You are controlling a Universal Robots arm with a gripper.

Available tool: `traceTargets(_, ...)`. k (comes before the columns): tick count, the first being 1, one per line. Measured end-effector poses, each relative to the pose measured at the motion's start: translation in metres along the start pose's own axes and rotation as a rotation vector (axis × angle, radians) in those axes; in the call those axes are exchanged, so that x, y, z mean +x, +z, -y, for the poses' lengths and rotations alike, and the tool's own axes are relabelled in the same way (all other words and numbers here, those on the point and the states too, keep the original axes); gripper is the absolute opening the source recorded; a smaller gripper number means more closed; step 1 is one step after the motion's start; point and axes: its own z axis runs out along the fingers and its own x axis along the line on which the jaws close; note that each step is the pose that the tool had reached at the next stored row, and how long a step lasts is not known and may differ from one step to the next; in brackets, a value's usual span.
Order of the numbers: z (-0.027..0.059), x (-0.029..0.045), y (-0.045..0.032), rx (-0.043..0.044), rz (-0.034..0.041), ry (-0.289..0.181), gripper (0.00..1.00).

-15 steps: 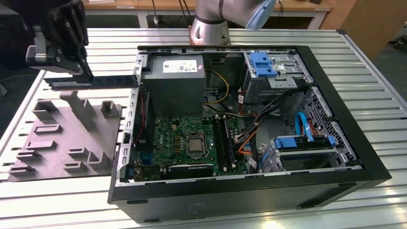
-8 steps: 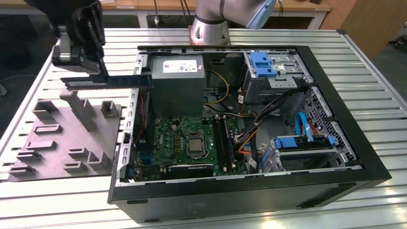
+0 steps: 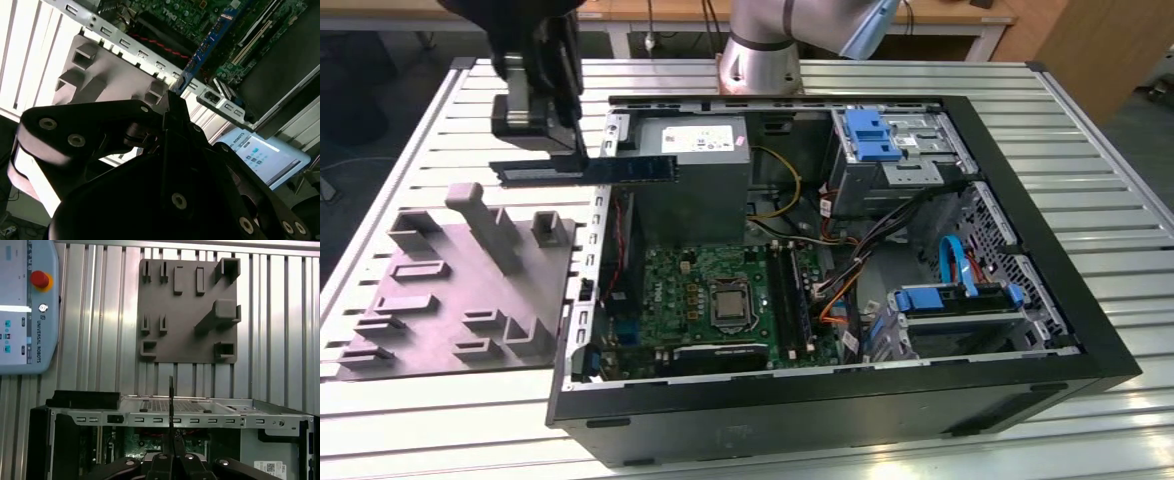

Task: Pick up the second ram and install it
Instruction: 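Pick up the second ram and move it above second insertion slot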

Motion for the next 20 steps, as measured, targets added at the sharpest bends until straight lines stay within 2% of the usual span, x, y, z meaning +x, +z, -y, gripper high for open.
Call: traceTargets(20,0.0759,0.0014,-0.0041,-0.0055,0.0001,0.000,0.12)
